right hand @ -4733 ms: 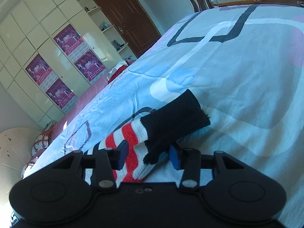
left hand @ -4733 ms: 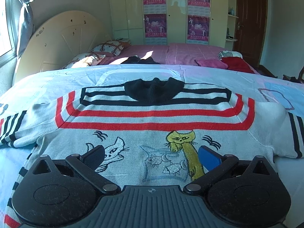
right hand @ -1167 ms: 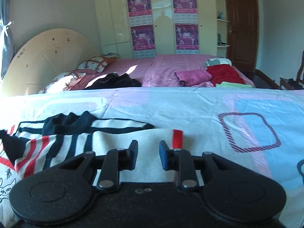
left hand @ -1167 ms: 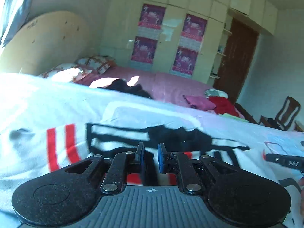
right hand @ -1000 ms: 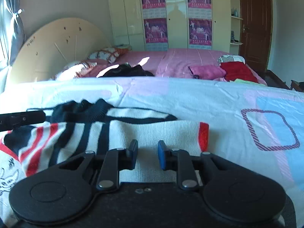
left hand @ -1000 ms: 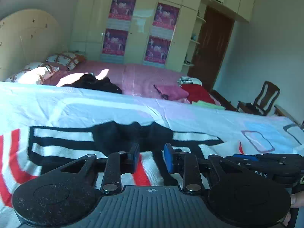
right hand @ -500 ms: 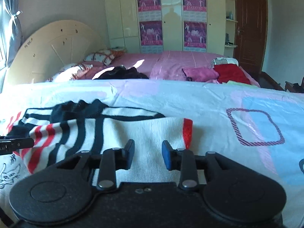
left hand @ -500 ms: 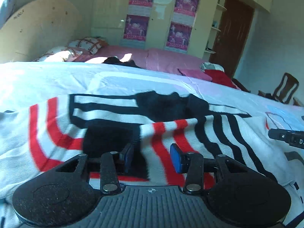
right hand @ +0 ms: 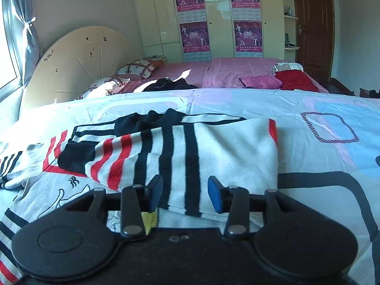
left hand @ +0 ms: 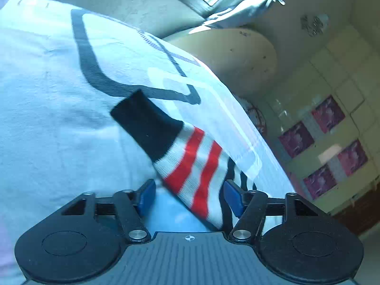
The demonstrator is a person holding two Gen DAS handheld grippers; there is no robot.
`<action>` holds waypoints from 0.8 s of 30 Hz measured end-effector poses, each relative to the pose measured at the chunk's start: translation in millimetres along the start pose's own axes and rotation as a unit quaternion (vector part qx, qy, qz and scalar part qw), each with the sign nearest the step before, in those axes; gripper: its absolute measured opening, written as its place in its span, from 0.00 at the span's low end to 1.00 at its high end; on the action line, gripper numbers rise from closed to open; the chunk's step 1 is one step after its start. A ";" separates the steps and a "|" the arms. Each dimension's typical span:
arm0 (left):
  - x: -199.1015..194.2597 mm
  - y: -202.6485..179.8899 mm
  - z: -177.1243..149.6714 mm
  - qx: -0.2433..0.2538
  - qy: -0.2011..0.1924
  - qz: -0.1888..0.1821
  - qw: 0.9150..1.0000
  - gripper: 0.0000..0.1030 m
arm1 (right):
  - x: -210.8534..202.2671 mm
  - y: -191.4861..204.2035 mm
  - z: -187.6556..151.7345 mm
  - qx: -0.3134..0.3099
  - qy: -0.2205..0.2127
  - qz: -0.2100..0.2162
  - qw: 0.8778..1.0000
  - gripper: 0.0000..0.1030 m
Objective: Fold small clothes
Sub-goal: 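Lift the sleeve with the left gripper and fold it across the body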
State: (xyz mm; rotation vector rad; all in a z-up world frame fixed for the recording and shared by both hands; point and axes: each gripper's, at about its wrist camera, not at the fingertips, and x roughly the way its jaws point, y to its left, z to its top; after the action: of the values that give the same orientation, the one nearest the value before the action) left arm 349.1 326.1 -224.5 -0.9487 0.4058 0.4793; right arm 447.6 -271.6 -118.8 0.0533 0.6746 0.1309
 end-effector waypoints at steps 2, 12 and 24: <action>13.1 16.1 10.4 -0.028 0.012 -0.018 0.999 0.39 | -1.5 19.4 1.7 -0.013 -0.001 -0.005 1.000 0.42; 75.6 18.3 35.4 -0.056 0.019 -0.055 0.997 0.06 | -2.8 67.8 17.1 0.014 -0.004 -0.007 1.000 0.45; 94.1 2.2 68.9 -0.012 0.024 -0.027 0.999 0.04 | 6.2 32.2 3.9 0.080 0.017 -0.039 0.996 0.45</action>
State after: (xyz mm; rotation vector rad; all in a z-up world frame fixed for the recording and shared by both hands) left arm 433.6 405.0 -239.6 -0.9937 0.4164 0.4132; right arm 451.5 -238.9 -116.7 0.1795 0.7202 0.0024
